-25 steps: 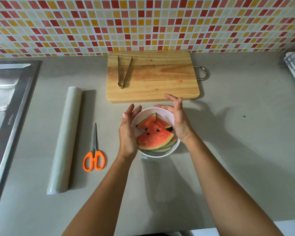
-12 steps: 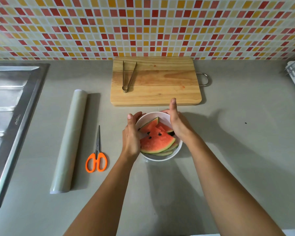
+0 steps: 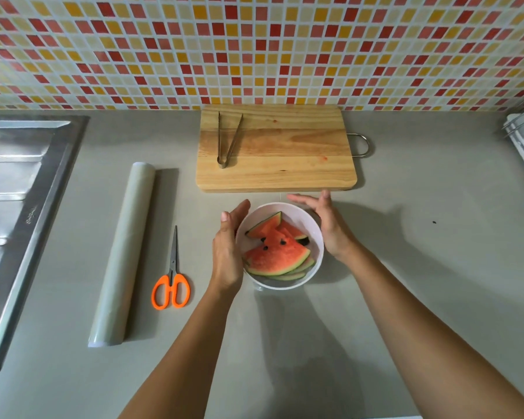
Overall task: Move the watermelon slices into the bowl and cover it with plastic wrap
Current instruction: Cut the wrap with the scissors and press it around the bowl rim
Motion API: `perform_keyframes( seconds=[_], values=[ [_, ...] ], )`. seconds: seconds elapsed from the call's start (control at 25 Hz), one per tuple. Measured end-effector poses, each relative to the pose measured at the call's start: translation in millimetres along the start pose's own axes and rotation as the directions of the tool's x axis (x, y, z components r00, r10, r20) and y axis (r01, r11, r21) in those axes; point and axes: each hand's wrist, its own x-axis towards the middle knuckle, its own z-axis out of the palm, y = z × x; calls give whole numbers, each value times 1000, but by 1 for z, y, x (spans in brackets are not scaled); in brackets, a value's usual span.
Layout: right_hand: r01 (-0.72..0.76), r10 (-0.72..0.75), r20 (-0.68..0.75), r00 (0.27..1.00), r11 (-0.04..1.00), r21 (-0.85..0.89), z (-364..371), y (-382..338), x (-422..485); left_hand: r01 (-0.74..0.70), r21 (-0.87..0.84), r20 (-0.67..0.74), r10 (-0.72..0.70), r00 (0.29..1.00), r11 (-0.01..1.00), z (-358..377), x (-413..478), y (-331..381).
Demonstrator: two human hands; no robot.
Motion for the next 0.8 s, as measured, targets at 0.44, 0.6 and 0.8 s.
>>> perform_keyframes(
  seconds=[0.44, 0.6, 0.8],
  values=[
    [-304, 298, 96, 950, 950, 63, 12, -4, 19, 29, -6, 46, -29, 999, 1000, 10, 4, 3],
    [-277, 273, -49, 961, 947, -159, 20, -11, 13, 58, 71, 57, -62, 996, 996, 9, 7, 5],
    [-289, 248, -165, 955, 903, -318, 21, -17, 12, 21, 36, 29, -22, 999, 999, 7, 3, -2]
  ],
)
